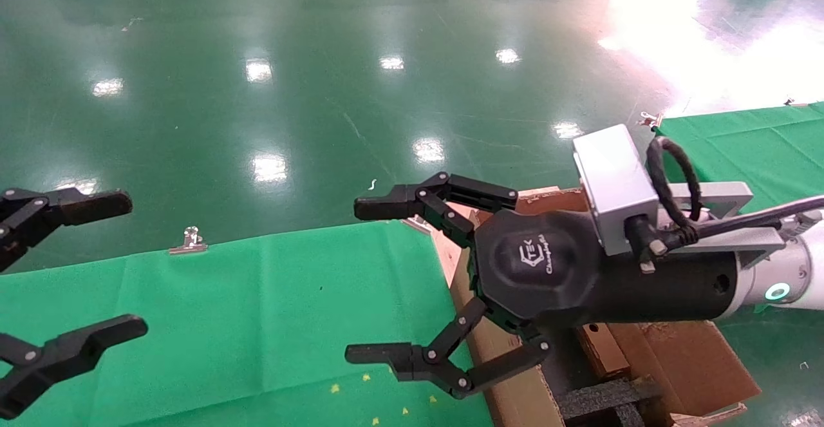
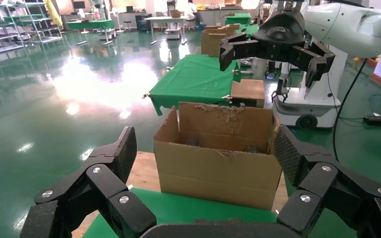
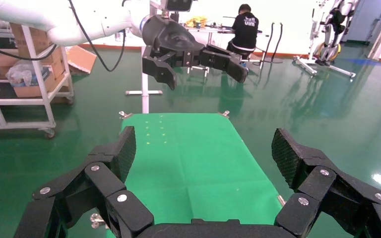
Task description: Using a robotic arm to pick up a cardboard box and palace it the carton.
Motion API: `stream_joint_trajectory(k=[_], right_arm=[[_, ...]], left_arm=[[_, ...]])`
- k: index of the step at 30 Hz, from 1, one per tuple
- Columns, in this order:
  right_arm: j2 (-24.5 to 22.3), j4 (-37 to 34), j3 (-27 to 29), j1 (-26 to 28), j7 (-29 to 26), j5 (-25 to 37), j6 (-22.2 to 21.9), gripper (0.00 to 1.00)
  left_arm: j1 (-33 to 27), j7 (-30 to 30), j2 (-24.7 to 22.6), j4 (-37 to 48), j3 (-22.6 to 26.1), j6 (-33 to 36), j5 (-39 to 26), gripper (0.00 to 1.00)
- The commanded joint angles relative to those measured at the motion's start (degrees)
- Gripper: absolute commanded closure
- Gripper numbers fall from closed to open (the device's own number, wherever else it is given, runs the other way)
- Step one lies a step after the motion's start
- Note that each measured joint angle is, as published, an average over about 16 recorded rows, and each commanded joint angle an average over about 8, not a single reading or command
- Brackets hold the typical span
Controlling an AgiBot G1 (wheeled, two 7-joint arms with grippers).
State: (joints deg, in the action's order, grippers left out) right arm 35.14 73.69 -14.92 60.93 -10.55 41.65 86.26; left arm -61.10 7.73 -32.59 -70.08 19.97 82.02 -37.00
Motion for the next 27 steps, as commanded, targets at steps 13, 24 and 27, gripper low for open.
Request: stream_joint_trajectory(k=[13, 24, 27], right_arm=[[0.0, 0.0, -0.4, 0.2, -0.1, 0.0, -0.2, 0.0], [-0.1, -0.1, -1.1, 0.6, -0.2, 0.2, -0.6, 0.0], [-0.1, -0.1, -1.1, 0.6, -0.3, 0.2, -0.6, 0.0]], left_arm=[[0.0, 0.0, 0.0, 0.0, 0.0, 0.0, 0.0, 0.0], [0.0, 0.0, 0.0, 0.0, 0.0, 0.0, 0.0, 0.0], [0.0, 0.0, 0.0, 0.0, 0.0, 0.0, 0.0, 0.0]])
